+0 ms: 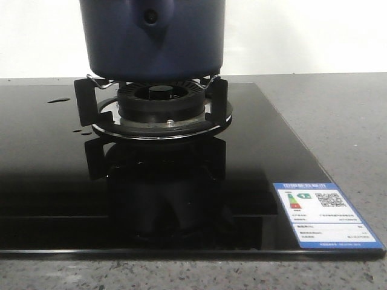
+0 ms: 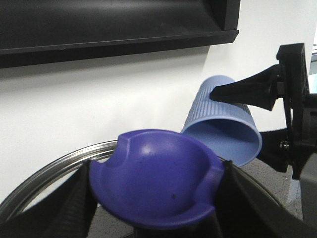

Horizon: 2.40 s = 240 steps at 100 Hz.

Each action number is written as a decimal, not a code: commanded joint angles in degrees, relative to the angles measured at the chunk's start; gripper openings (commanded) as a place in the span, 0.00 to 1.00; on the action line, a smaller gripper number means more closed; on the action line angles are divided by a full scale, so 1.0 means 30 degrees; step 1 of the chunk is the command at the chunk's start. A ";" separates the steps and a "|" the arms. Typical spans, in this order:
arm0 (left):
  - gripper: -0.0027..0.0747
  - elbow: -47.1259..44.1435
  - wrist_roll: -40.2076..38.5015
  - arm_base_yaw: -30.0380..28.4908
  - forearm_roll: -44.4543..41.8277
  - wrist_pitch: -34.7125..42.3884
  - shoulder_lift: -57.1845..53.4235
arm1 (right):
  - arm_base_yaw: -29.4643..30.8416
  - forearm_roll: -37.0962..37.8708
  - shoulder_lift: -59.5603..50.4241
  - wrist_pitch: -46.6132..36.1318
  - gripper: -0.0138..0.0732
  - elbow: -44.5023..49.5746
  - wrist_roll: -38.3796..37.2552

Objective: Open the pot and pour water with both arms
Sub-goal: 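Tilt the cup with the right gripper to pour water into the pot, then turn the cup upright, set it on the counter, open the right gripper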

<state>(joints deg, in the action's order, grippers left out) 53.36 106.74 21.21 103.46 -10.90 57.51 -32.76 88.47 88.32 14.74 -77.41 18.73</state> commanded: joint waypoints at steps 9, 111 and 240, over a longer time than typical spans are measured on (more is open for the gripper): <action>0.43 0.0698 -0.0214 0.0136 0.1071 -0.0728 -0.0448 | -0.0043 -0.3806 -0.0646 0.1691 0.46 -0.0660 -0.1335; 0.43 0.2263 -0.0214 0.0136 0.1071 -0.5362 0.2993 | 0.1209 -0.7716 -1.0545 0.4417 0.47 0.3859 -1.9618; 0.43 0.2481 -0.0214 0.0136 0.1071 -0.8241 0.4064 | 1.1233 -0.8192 -0.7101 -0.9724 0.47 1.4982 -2.4487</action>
<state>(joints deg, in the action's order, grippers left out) 58.29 106.74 21.21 101.60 -33.07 71.19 0.75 64.46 66.91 -12.30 -31.71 -54.61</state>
